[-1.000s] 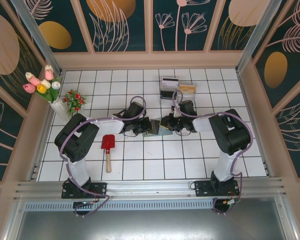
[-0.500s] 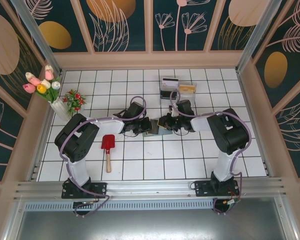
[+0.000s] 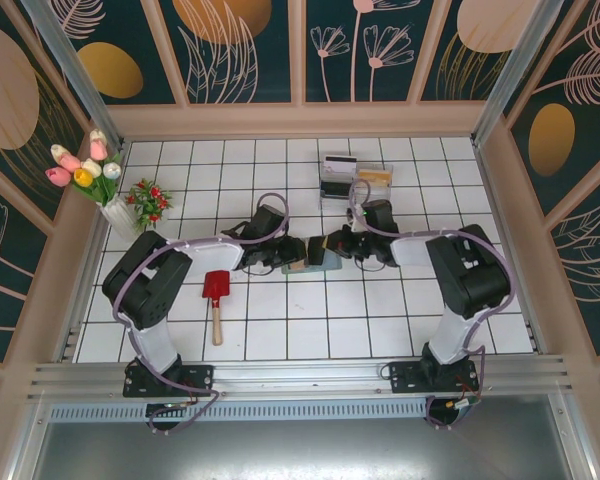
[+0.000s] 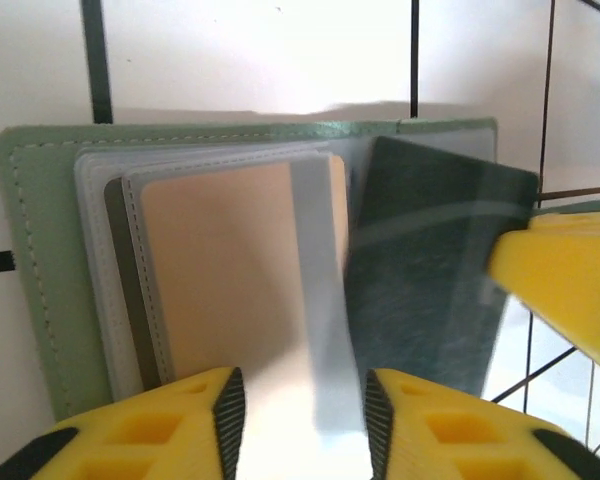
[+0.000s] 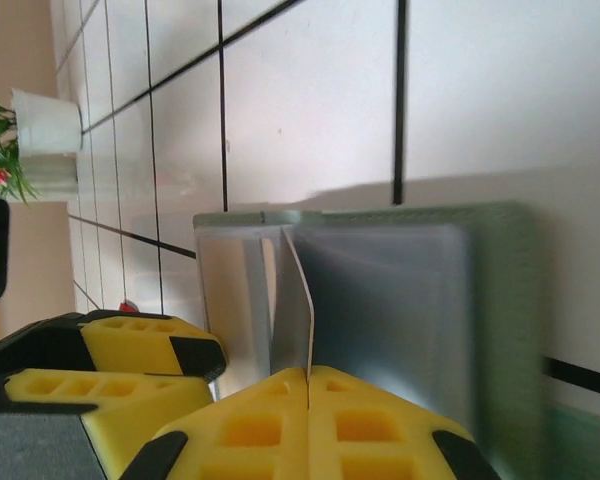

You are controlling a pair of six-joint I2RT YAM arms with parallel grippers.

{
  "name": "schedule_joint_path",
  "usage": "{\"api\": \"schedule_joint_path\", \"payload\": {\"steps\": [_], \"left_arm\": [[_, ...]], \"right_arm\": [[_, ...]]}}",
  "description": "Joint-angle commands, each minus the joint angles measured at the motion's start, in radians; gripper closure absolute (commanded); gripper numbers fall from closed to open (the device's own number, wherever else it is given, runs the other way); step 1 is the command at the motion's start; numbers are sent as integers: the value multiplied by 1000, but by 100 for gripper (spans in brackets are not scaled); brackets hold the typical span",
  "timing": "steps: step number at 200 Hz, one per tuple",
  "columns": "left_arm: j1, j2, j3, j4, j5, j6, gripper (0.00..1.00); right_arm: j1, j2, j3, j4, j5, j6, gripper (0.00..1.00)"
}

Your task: Take the credit cards out of the card holder

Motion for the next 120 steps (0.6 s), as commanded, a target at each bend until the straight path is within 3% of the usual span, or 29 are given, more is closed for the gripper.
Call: {"api": "schedule_joint_path", "payload": {"steps": [1,56,120], "left_arm": [[14,-44,-19,17,27,22,52],[68,-132,5,103,175,36,34],[115,-120,35,395,473,-91,31]], "right_arm": [[-46,-78,-68,60,-50,-45,100],[-99,-276,-87,76,-151,-79,100],[-133,-301,13,213,-398,18,100]]}}
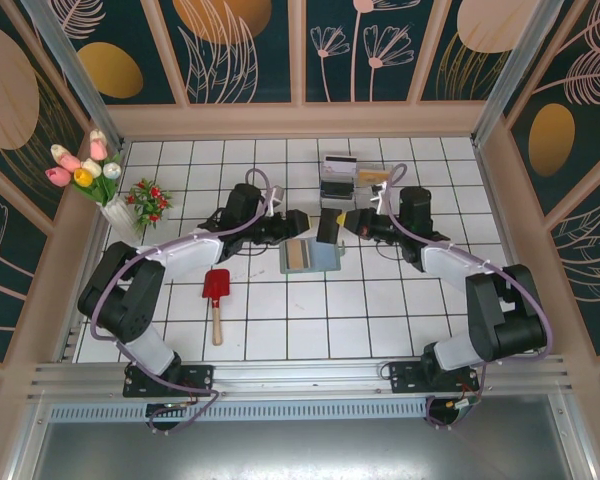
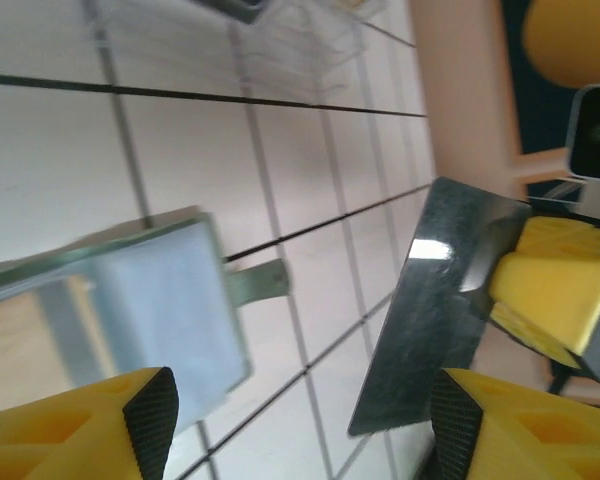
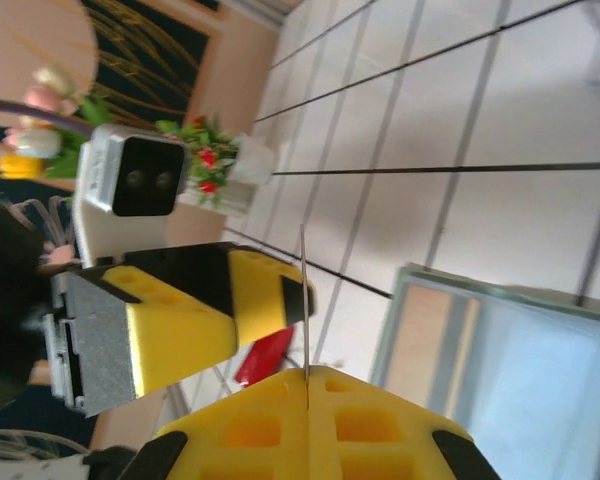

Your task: Take the credit cards out of the card holder

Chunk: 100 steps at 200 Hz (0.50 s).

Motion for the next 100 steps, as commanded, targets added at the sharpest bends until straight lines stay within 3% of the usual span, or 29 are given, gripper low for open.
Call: {"api": "schedule_joint_path", "payload": {"steps": [1,36,53,80,100], "left_arm": [[11,14,37,181,160,-77,31],[13,41,75,320,215,-169,43],[13,40,72,399,241,-214,55],[12,41,55,491,249,-268,84],[12,36,49,499,233,-275,98]], "right_arm": [[-6,-10,54,113,-148,44,100],[-6,5,91,175,-210,100,100],[-6,19,100,186,-221,122,100],[-7,34,96,248,-222,199,100],[-3,35,91,271,-184,267,83]]}}
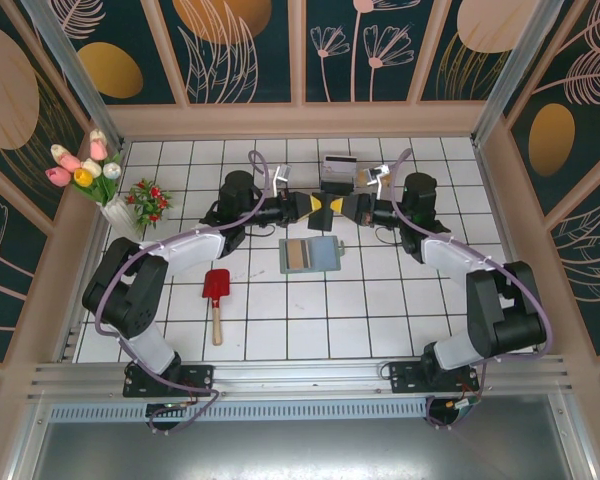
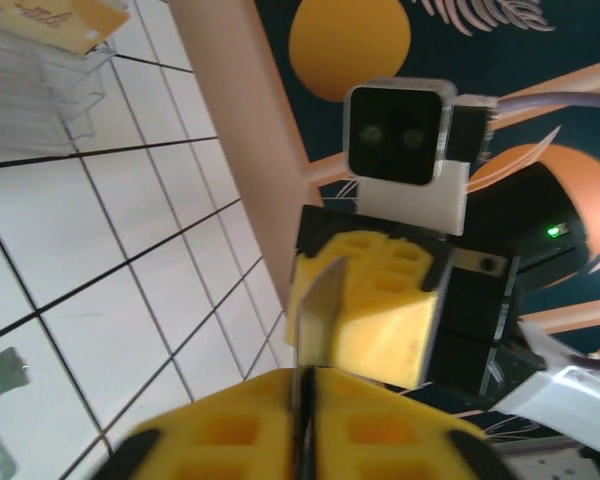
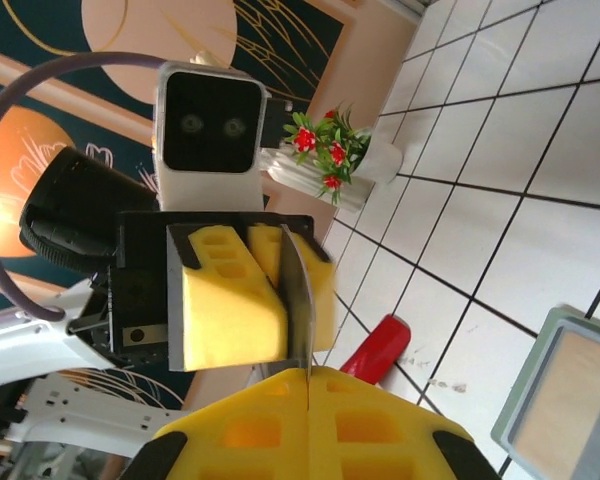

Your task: Take the credit cards out of the card holder

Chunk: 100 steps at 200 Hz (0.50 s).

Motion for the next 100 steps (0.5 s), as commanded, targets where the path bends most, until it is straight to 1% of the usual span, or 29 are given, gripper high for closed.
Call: {"api": "schedule_joint_path", "payload": {"steps": [1,13,22,44,100], "left_arm": [[3,2,2,107,13,-41,99],[3,-8,2,117,-2,-47,100],[3,-17,2,121,-17,-50,100],[3,-35,2,124,-49,-57,100],[4,-44,-31,182,-72,-111,100]], "right_arm": [[1,11,18,100,-1,98,82],[5,12,5,150,20,147,72],[10,13,-7,194,28,184,70],[25,12,-20,260,47,228,70],[50,37,-2,297,50,265,72]]}}
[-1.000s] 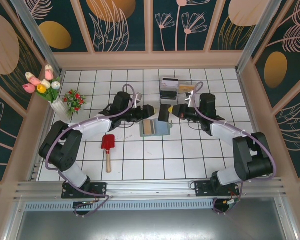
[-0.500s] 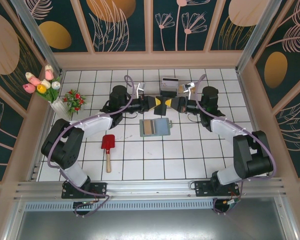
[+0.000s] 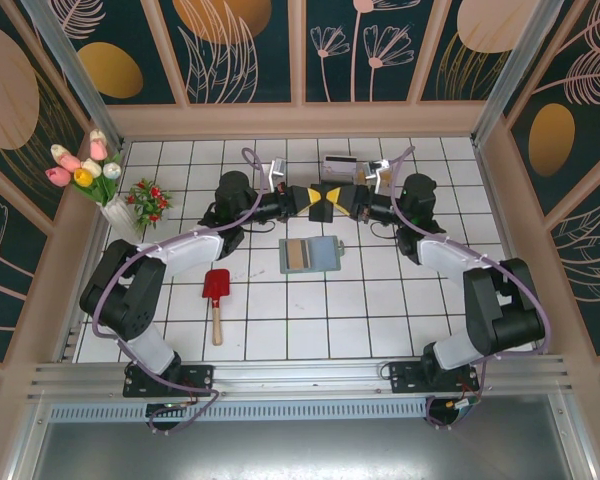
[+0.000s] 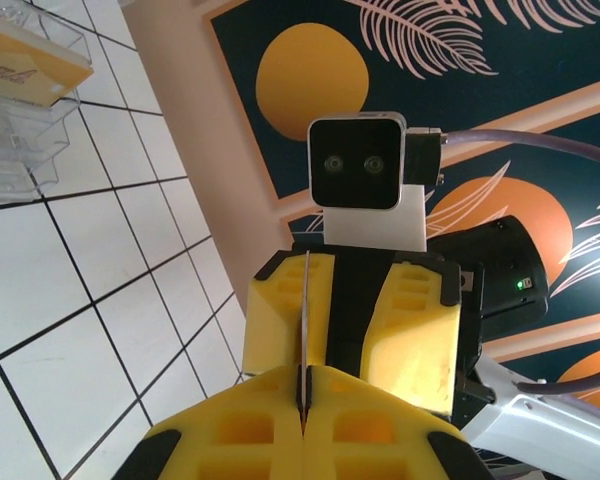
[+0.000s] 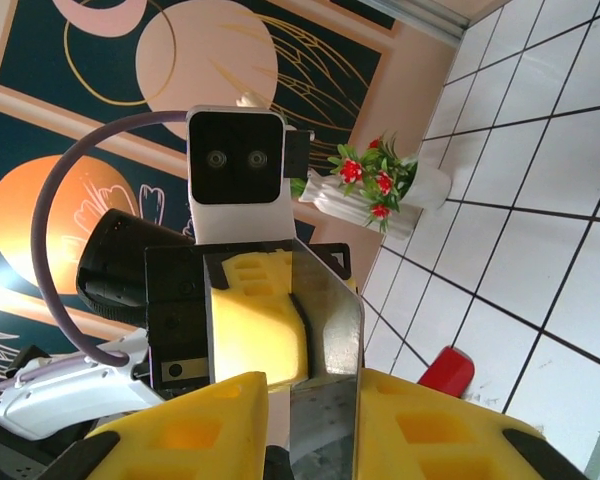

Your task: Take the credit cards out of the card holder

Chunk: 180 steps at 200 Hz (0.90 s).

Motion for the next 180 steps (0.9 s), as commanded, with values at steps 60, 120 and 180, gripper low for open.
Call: {"api": "schedule_joint_path", "payload": {"steps": [60,120,180], "left_arm": [[27,-40,9,-84,-99,17,71],[137,-64,2,-485,-235,182,26],[168,-124,-65,-643,-357,322,2]], "right_arm": [[7,36,132,-235,90,-283,100],[-72,179,453,-752,217,-869,100],[-70,302,726,-1023,367,-1337,100]]}}
